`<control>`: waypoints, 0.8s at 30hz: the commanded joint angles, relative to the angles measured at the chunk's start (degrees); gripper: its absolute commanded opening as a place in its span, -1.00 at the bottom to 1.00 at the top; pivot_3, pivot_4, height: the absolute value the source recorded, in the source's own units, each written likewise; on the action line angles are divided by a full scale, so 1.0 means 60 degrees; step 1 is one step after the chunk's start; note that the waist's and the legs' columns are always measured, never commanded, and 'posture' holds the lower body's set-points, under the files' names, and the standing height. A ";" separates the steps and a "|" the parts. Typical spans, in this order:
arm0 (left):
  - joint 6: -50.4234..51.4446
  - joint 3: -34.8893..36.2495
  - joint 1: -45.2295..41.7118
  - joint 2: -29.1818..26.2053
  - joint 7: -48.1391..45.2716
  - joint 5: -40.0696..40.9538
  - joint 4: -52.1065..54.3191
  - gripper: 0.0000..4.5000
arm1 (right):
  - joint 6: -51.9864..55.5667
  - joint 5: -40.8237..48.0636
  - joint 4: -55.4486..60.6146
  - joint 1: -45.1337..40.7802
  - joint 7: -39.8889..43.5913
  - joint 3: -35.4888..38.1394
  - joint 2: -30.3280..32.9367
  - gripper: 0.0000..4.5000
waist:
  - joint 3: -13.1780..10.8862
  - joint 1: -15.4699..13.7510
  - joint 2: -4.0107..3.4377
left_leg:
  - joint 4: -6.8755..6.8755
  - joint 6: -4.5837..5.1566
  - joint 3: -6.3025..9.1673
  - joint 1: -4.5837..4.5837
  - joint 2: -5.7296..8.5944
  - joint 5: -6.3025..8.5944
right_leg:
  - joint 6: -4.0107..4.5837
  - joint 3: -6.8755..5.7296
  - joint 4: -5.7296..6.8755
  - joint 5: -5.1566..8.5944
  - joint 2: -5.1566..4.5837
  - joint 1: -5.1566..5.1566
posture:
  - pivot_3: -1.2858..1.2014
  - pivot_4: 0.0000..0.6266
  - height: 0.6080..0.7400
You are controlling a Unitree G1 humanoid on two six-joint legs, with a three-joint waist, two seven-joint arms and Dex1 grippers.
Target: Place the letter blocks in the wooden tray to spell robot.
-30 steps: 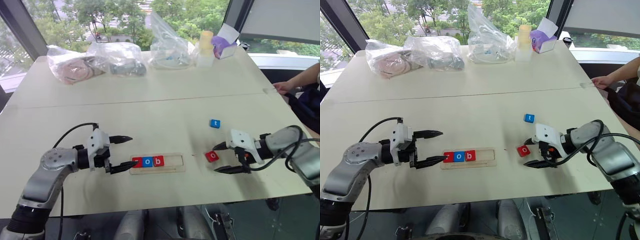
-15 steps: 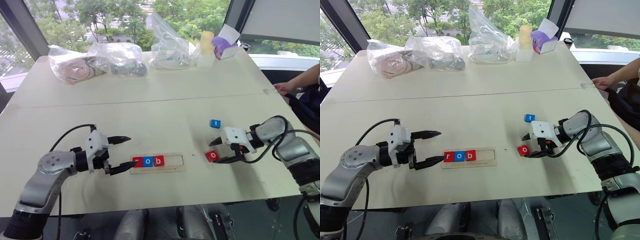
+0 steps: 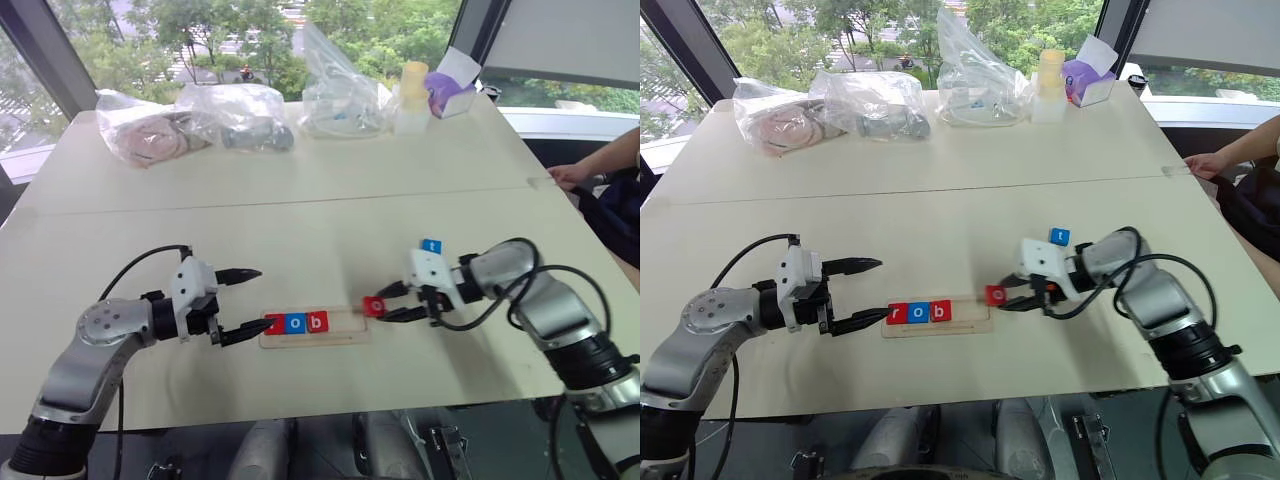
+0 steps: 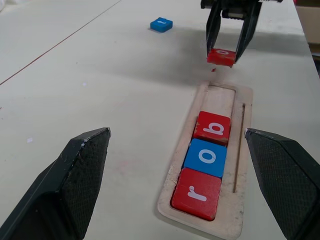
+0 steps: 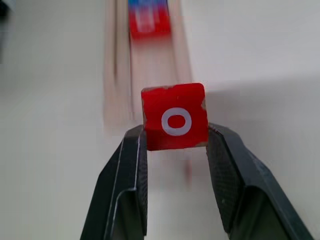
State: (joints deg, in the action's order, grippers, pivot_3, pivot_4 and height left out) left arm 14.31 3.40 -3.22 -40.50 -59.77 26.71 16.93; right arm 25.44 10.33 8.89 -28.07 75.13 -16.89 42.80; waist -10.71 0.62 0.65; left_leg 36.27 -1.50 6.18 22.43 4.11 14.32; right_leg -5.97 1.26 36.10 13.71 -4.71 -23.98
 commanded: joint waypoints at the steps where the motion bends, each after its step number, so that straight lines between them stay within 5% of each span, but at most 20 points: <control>1: -0.0082 0.0025 -0.0128 0.0015 -0.0035 0.0058 0.0116 1.00 | 0.0687 -0.0048 0.0547 -0.0219 -0.0437 -0.0236 -0.0224 -0.51 | 0.0000 -0.0035 0.0001 | 0.0001 0.0000 -0.0001 0.0002 0.0003 0.0000 | 0.0000 -0.0001 -0.0002 0.0000 -0.0002 0.0000 | 0.03 -0.52 1.00; 24: -0.0008 0.0127 0.0218 -0.0001 0.0242 0.0127 0.0514 1.00 | 0.0877 -0.0492 0.0524 -0.0504 -0.0866 -0.1225 -0.0736 -0.51 | 0.0000 0.0012 0.0002 | -0.0001 0.0000 -0.0002 0.0005 0.0005 0.0000 | -0.0001 -0.0006 -0.0004 -0.0001 0.0004 -0.0003 | 0.03 -0.52 1.00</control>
State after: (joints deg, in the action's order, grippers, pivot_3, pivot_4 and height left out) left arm 14.59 3.11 -2.26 -40.48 -58.50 26.75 18.19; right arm 31.64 7.49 11.12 -29.95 69.63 -24.44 37.88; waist -10.71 0.69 0.66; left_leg 36.26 -1.50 6.17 22.46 4.14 14.32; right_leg -5.97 1.23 36.07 13.70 -4.68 -24.01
